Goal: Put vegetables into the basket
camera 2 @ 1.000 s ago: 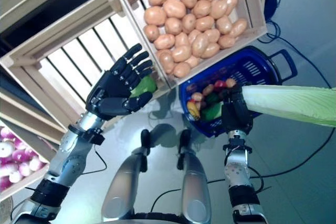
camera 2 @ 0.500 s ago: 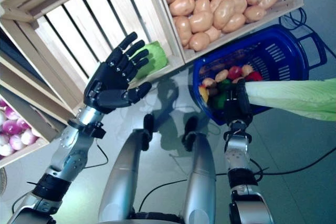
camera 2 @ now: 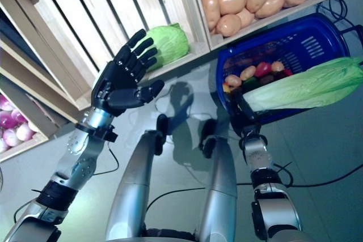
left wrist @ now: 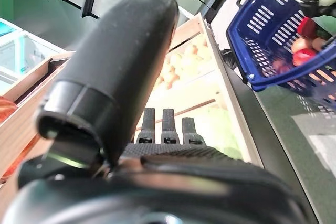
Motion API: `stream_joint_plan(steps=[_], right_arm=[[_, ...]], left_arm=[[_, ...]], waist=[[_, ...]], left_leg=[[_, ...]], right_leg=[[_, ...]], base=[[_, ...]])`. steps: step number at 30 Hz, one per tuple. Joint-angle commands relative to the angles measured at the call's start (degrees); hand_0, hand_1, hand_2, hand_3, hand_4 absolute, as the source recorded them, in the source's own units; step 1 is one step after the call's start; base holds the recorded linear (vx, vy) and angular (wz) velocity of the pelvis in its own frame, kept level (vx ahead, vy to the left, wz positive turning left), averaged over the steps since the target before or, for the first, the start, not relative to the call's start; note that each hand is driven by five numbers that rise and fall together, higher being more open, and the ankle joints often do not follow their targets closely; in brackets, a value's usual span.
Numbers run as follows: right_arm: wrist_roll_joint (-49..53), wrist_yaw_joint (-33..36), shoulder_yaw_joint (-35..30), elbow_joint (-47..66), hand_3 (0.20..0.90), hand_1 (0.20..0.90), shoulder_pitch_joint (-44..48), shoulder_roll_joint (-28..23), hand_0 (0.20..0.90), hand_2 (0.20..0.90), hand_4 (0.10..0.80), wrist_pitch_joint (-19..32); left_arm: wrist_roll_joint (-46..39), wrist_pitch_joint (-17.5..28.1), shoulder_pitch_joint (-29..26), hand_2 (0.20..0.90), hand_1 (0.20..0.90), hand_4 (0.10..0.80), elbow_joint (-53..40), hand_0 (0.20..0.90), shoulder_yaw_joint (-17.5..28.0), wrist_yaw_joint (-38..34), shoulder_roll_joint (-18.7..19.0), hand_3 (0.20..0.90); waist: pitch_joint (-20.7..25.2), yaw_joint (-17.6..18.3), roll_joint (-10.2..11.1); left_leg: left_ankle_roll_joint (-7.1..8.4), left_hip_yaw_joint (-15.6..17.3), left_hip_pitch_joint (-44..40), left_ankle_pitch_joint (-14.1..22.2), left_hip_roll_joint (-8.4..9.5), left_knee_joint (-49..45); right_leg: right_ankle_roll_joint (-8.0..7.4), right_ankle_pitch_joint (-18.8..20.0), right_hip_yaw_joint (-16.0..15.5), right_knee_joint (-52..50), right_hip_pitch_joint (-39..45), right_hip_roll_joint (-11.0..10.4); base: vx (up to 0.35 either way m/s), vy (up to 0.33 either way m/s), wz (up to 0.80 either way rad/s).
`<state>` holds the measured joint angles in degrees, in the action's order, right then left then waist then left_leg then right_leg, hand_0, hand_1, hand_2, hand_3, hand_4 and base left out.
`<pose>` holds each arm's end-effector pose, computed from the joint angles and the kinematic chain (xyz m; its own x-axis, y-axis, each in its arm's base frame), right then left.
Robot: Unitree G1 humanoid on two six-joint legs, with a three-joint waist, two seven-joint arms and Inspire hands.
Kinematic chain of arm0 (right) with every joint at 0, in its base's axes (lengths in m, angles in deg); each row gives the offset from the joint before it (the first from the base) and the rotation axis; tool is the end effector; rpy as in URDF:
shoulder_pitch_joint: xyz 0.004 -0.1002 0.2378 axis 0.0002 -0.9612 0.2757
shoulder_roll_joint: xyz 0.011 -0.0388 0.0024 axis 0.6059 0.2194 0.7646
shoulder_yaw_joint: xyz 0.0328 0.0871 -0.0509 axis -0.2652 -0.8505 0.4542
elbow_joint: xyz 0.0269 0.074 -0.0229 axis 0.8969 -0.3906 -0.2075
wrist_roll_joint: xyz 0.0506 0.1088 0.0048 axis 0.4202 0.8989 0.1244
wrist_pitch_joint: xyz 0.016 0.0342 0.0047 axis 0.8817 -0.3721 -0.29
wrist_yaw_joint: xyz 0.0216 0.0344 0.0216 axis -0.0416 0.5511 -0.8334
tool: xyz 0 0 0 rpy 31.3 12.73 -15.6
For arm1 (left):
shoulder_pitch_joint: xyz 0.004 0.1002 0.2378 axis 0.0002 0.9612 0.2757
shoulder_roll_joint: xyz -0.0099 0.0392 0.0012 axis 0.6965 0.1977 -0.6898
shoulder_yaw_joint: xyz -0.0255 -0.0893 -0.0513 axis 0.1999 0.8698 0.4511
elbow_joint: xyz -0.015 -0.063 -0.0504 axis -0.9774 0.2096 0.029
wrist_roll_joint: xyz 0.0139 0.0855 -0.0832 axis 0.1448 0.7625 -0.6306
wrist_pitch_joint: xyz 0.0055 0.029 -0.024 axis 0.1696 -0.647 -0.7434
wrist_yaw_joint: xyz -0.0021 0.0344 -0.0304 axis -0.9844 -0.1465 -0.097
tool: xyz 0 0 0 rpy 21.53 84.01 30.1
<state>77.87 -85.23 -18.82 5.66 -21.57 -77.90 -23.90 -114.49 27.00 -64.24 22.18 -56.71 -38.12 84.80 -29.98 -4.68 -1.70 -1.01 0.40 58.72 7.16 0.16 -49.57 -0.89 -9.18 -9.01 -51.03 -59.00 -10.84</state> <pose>0.3091 -0.2534 0.0393 0.9638 -0.1376 -0.2285 0.2663 0.4464 0.8543 0.2685 0.1641 0.1292 0.7933 -0.3751 0.4796 0.4906 0.8602 -0.1387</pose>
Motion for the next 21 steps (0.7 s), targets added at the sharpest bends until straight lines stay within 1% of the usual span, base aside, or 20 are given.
stream_joint_plan(steps=[1,3,9,15,18,21], right_arm=[[-6.0,-3.2,1.4,-1.5,0.300,0.300,-0.2,-4.2,0.300,0.300,0.400,-3.4],[-7.8,-4.0,2.1,-2.9,0.300,0.300,-0.2,-4.7,0.300,0.300,0.400,-4.9],[-8.3,-5.2,2.8,-5.3,0.300,0.300,0.0,-5.3,0.300,0.300,0.400,-5.1],[-8.7,-4.9,2.7,-4.9,0.300,0.300,0.6,-6.0,0.300,0.300,0.400,-3.3],[-8.2,-4.2,2.4,-3.9,0.300,0.300,0.6,-6.8,0.300,0.300,0.400,-2.8],[-5.4,-3.4,1.2,-2.7,0.300,0.300,0.3,-7.6,0.300,0.300,0.400,-2.3]], left_arm=[[1.5,4.9,-3.4,0.900,0.900,0.800,-8.5,0.900,0.3,0.8,-1.1,0.900],[1.2,4.9,-3.1,0.900,0.900,0.800,-8.8,0.900,0.3,1.1,-0.8,0.900],[2.0,4.2,-2.7,0.900,0.900,0.800,-9.4,0.900,0.2,1.4,-0.7,0.900],[2.3,4.0,-2.5,0.900,0.900,0.800,-9.7,0.900,-0.1,0.6,-0.5,0.900],[2.2,3.7,-2.1,0.900,0.900,0.800,-10.0,0.900,0.2,0.6,-0.1,0.900],[2.2,3.7,-1.7,0.900,0.900,0.800,-9.9,0.900,0.4,0.9,0.5,0.900]], waist=[[0.2,-0.5,-2.4],[0.2,-0.8,-2.3],[0.2,-1.4,-2.1],[0.2,-1.5,-1.8],[0.2,-1.4,-1.5],[0.2,-1.4,-1.0]], left_leg=[[-0.75,2.4,-0.4,3.4,1.50,-1.3],[-0.66,2.3,-0.5,3.2,1.42,-0.9],[-0.51,1.8,-0.9,2.6,1.62,0.3],[-0.50,1.8,-2.0,2.5,1.34,1.5],[-0.45,1.7,-2.7,2.4,1.31,2.3],[-0.44,1.6,-3.2,2.3,1.28,3.1]], right_leg=[[-0.85,0.4,0.3,-3.9,2.5,0.9],[-0.90,0.6,0.0,-3.4,2.7,0.9],[-1.06,1.3,-1.0,-2.1,3.4,1.0],[-1.21,1.6,-1.6,-0.9,4.3,1.0],[-1.31,1.9,-1.7,0.1,5.0,1.3],[-1.46,2.3,-2.0,1.1,5.7,1.5]], base=[[0.006,-0.045,0.03],[0.006,-0.044,0.07],[0.019,-0.041,0.03],[0.019,-0.015,-0.02],[0.033,-0.023,0.08],[0.038,-0.049,0.00]])
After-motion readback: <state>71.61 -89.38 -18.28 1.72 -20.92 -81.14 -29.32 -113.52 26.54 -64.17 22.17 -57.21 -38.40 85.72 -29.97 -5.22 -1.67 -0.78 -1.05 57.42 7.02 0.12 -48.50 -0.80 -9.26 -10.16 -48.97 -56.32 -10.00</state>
